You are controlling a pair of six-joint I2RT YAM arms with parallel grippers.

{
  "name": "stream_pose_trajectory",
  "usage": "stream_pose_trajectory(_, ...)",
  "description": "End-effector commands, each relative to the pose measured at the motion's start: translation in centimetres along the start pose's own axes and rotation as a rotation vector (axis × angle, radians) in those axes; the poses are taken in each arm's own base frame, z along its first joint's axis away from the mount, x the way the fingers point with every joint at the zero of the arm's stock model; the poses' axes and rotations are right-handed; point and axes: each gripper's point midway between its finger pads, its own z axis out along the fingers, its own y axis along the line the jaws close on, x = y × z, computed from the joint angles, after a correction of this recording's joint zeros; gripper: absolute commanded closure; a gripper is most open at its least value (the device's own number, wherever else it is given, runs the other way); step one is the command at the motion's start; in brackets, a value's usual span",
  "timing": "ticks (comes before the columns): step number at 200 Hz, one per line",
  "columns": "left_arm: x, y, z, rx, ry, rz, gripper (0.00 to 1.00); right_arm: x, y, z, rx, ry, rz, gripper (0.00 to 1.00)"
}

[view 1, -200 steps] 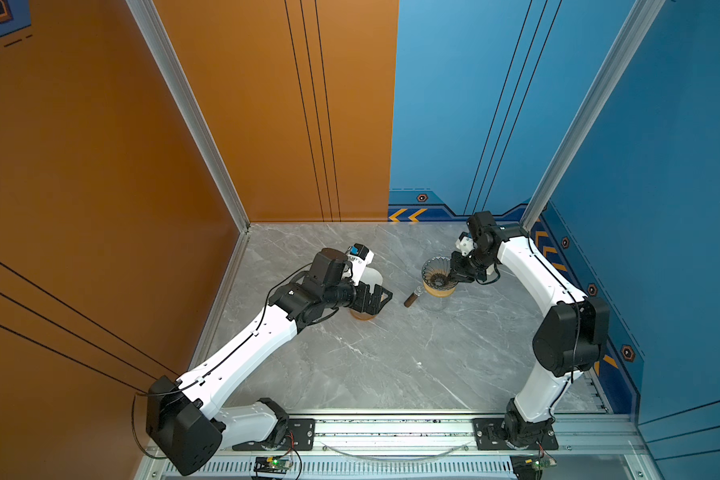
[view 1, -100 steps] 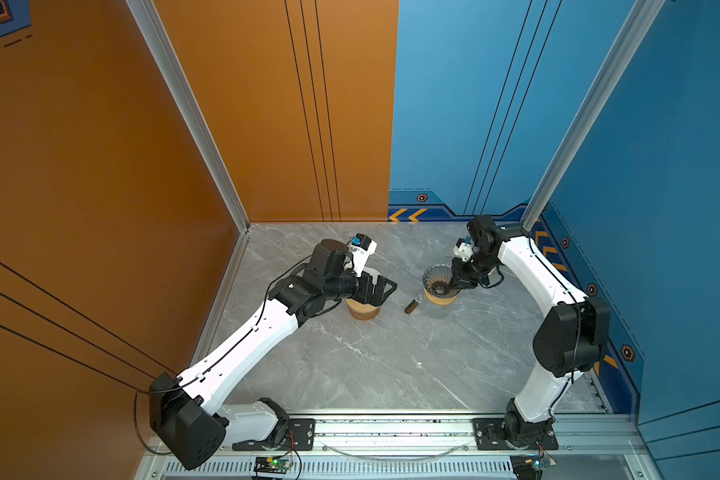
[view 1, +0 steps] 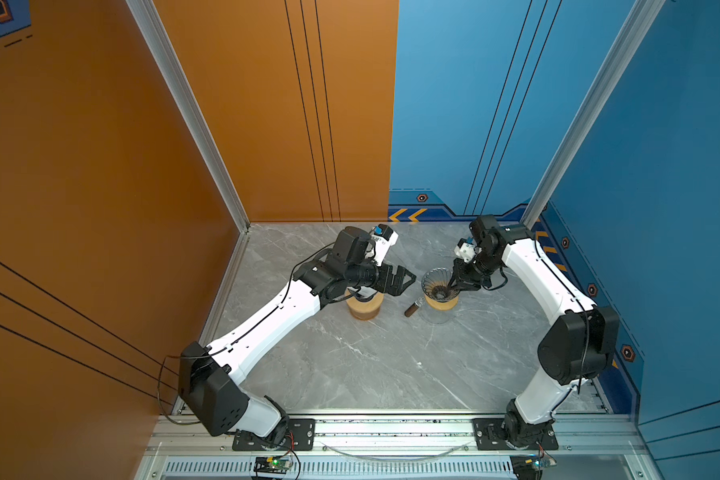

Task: Place the coffee filter in the dripper
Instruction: 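Reach the left gripper to the glass dripper rim while right holds it, then hold the glass dripper with both grippers and seat it on the wooden ring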

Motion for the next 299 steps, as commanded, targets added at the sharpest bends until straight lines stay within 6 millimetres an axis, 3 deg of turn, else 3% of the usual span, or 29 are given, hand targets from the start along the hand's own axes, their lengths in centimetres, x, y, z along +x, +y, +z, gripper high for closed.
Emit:
stream_pose_trajectory(1,-0.7,-0.9,1.2,0.011,0.008,-0.007,0.02,-1.1,-0.4,-1.8,0.042,-0.093,-0.009,0.75)
stream_pose_trajectory(35,-0.4,-0.8,4.0,-0.027,0.078,-0.018,0.01,-1.6,-1.2,-2.3,0.071,-0.152,-0.01,0.77)
stream_pose_trajectory(114,1.5,0.1,9.0,-0.043,0.189,-0.11,0.19,-0.9,-2.5,-1.5,0.075,-0.159,0.009,0.78)
stream_pose_trajectory(200,1.6,0.7,11.1,-0.019,0.224,-0.129,0.36,-1.5,-2.0,-2.4,0.021,-0.25,0.012,0.84)
stream_pose_trajectory(251,1.8,1.4,11.6,-0.018,0.236,-0.152,0.47,-1.4,-2.3,-1.6,0.006,-0.237,0.029,0.85)
stream_pose_trajectory(299,2.0,1.6,12.1,-0.009,0.247,-0.154,0.62,-1.5,-2.1,-1.3,-0.005,-0.237,0.03,0.88)
